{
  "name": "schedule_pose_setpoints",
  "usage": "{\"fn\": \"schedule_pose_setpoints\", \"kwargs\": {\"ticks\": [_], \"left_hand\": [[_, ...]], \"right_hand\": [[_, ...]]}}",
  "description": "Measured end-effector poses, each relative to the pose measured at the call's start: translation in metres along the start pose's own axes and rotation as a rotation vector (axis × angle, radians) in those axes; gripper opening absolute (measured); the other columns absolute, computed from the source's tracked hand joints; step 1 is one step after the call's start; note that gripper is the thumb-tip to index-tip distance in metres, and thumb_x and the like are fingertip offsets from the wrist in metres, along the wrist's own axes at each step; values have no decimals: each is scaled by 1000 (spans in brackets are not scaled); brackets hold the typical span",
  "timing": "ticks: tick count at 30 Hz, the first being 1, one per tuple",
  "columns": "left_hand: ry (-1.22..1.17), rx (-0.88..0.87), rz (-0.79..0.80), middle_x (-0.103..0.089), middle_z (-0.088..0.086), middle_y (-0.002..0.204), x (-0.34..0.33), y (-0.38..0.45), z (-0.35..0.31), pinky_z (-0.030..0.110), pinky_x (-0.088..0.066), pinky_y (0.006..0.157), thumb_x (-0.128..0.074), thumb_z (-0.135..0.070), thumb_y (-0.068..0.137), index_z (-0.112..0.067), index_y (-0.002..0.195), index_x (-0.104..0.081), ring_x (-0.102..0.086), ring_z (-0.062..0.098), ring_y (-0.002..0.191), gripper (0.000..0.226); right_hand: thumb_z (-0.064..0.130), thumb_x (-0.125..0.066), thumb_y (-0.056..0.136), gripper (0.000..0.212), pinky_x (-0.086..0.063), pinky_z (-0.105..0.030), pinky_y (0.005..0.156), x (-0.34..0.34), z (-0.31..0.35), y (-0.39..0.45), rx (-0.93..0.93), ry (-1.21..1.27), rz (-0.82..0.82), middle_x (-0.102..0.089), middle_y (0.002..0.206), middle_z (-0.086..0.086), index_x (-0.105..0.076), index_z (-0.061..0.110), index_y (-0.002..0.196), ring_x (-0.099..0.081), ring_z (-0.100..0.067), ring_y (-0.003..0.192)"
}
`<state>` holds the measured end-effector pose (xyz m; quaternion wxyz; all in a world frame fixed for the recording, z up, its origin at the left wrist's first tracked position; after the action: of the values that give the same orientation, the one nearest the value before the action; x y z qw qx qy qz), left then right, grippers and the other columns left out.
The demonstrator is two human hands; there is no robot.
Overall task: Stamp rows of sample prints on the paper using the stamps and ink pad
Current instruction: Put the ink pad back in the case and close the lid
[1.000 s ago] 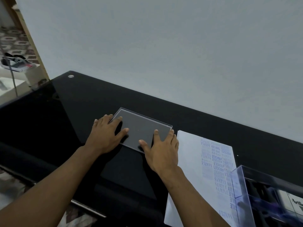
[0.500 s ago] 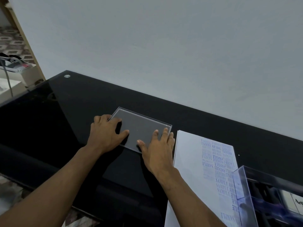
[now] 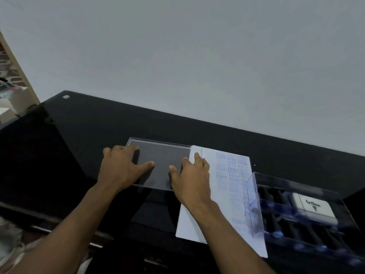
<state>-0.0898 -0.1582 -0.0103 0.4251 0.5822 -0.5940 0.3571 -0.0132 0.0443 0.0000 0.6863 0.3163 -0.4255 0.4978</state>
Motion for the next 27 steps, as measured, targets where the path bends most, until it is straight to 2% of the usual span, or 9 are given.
{"fn": "schedule_pose_setpoints", "kwargs": {"ticks": [4,7,10,12,14,18,20,23,27], "left_hand": [[-207,27,51,-40,9,135,-1,-34,-48,43,-41,97,-74,-70,70,-34,138,-48,-34,29,127,82],[-330,-10,88,-31,1,128,-10,-57,-88,36,-46,91,-83,-54,72,-31,139,-48,-43,20,113,79],[-377,-64,112,-35,2,136,-25,-73,-124,26,-45,85,-83,-58,70,-31,135,-51,-46,11,100,77],[-395,-113,115,-43,-2,141,-35,-82,-148,17,-48,75,-80,-69,64,-35,131,-55,-51,6,100,80],[-417,-102,118,-41,-2,146,-41,-94,-172,12,-42,67,-83,-62,66,-34,135,-54,-51,7,105,80],[-398,-133,115,-40,-1,152,-50,-116,-218,34,-42,103,-83,-53,73,-30,139,-51,-47,18,130,77],[-403,-151,136,-41,0,154,-54,-126,-239,38,-38,109,-81,-53,76,-29,140,-50,-43,20,135,76],[-398,-161,162,-40,1,155,-65,-135,-264,39,-38,109,-79,-54,77,-29,141,-49,-43,22,136,75],[-444,-196,188,-41,3,152,-75,-145,-296,26,-33,92,-81,-48,77,-26,140,-51,-45,21,131,73]], "right_hand": [[54,-37,99,55,-21,-44,117,34,-38,-23,-15,-9,-71,-15,162,-5,-47,20,141,-9,-29,149],[46,-42,99,49,-24,-43,116,61,-74,-39,-46,19,-126,-18,161,-7,-53,16,136,-10,-28,148],[43,-46,98,46,-25,-40,116,86,-112,-55,-73,38,-168,-20,161,-9,-56,15,134,-13,-26,147],[42,-49,97,44,-27,-39,115,101,-134,-64,-88,34,-208,-23,159,-9,-59,15,130,-17,-26,146],[42,-50,97,41,-28,-39,114,116,-156,-73,-121,18,-240,-27,158,-10,-63,15,124,-21,-25,144],[40,-52,95,35,-34,-41,113,139,-196,-84,-152,21,-281,-32,155,-12,-68,15,114,-26,-26,141],[41,-52,94,32,-38,-41,109,148,-215,-87,-155,-3,-309,-43,146,-13,-71,16,101,-35,-27,134],[43,-52,91,32,-48,-41,98,160,-242,-91,-180,9,-345,-54,132,-12,-71,17,90,-45,-26,123],[41,-55,86,38,-48,-38,97,175,-273,-94,-195,-10,-365,-60,128,-11,-74,14,104,-53,-28,116]]}}
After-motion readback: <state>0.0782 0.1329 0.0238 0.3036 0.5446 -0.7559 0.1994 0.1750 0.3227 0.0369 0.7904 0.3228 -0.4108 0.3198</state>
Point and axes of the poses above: each hand's wrist, its own y-axis towards the middle knuckle, its own x-axis out of the back of the hand, z = x × y, the point moved 5 cm from there along y, towards the middle knuckle
